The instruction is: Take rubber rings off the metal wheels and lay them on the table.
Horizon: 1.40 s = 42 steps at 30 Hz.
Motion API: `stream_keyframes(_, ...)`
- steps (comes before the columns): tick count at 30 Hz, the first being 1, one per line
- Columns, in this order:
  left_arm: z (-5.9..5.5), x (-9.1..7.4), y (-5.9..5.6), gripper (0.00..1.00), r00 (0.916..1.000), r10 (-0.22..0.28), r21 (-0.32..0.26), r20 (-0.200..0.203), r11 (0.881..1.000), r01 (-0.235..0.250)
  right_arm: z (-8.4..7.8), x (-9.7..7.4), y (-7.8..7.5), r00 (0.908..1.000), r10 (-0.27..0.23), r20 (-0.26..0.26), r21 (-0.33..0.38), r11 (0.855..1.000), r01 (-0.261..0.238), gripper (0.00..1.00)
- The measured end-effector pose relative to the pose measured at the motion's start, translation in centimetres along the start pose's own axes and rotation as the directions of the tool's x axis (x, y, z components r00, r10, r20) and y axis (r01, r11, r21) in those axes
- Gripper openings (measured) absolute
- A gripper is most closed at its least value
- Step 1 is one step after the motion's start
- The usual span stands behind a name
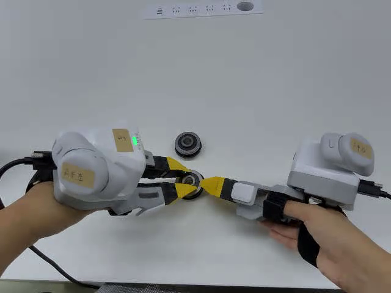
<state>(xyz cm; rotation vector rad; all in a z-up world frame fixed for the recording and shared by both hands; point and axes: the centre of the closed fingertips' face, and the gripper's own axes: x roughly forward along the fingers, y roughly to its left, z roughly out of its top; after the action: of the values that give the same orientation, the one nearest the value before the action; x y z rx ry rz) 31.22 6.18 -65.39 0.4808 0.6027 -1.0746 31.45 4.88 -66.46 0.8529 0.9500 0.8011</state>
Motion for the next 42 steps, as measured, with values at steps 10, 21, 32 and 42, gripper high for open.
stream_keyframes(10,-0.06,0.04,0.06,0.13,1.0,0.0,0.001,-0.003,1.0,0.0,0.09,-0.08,0.1,0.9999,-0.012,0.004,-0.007,1.0,0.012,0.02)
stream_keyframes(21,-0.06,0.03,0.07,0.13,1.0,-0.001,0.001,-0.005,1.0,0.001,0.18,-0.03,0.38,0.9993,-0.037,0.011,-0.037,0.999,0.037,0.01)
stream_keyframes(32,-0.06,0.07,0.07,0.13,1.0,0.001,-0.002,-0.002,1.0,-0.001,0.19,0.12,0.8,0.9987,-0.05,0.002,-0.131,0.99,0.05,0.01)
stream_keyframes(42,-0.06,0.06,0.08,0.13,1.0,0.002,-0.001,0.0,1.0,-0.002,0.22,0.18,0.98,0.9971,-0.075,-0.013,-0.23,0.971,0.07,0.01)
